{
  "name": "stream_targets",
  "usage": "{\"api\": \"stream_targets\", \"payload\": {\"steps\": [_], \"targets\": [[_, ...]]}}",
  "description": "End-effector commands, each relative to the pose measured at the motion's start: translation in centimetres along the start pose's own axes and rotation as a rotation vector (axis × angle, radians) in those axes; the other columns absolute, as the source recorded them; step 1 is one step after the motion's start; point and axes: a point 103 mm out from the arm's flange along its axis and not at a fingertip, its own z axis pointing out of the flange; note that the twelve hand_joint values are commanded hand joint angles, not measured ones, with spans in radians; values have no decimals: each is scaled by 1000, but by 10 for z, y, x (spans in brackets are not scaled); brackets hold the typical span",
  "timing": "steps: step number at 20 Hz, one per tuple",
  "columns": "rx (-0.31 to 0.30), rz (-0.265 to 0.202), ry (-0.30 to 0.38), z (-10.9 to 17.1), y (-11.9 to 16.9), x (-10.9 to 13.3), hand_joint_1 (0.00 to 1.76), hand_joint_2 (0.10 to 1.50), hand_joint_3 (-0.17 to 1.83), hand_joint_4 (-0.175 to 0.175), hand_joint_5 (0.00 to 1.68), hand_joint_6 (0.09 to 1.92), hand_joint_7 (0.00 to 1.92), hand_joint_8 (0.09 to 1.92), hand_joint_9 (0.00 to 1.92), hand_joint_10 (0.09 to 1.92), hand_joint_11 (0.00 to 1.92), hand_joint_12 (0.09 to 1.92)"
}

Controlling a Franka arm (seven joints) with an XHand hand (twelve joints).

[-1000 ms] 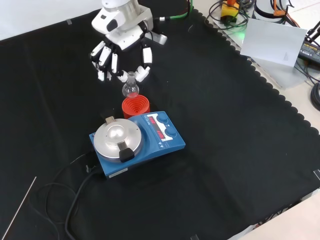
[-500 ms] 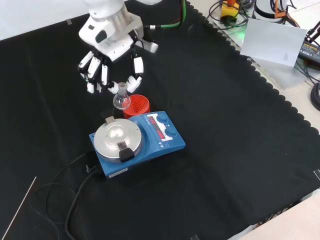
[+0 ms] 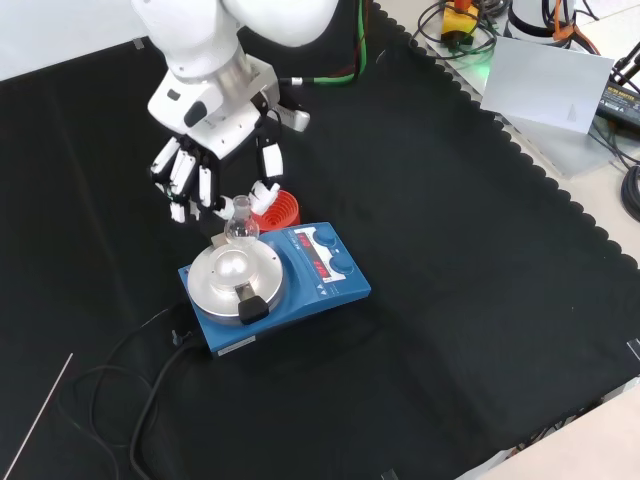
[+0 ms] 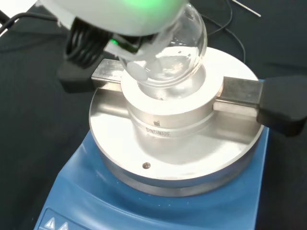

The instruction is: Place the round-bottom flask on the heater.

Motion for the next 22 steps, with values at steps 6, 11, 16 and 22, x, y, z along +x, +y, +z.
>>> {"api": "stream_targets", "payload": {"steps": [6, 11, 16, 22], "targets": [[49, -9, -33, 8, 13, 11, 1124, 526, 980, 175, 1205, 963, 467, 563, 622, 534, 203, 1335], [48, -9, -25, 8, 19, -2, 1124, 525, 980, 175, 1204, 964, 467, 563, 622, 535, 204, 1335], [48, -10, -35, 9, 22, 3, 1124, 525, 981, 175, 1204, 964, 467, 563, 621, 535, 204, 1334], [55, -8, -24, 12, 25, -2, 1124, 525, 981, 175, 1204, 965, 467, 564, 621, 535, 205, 1334]]}}
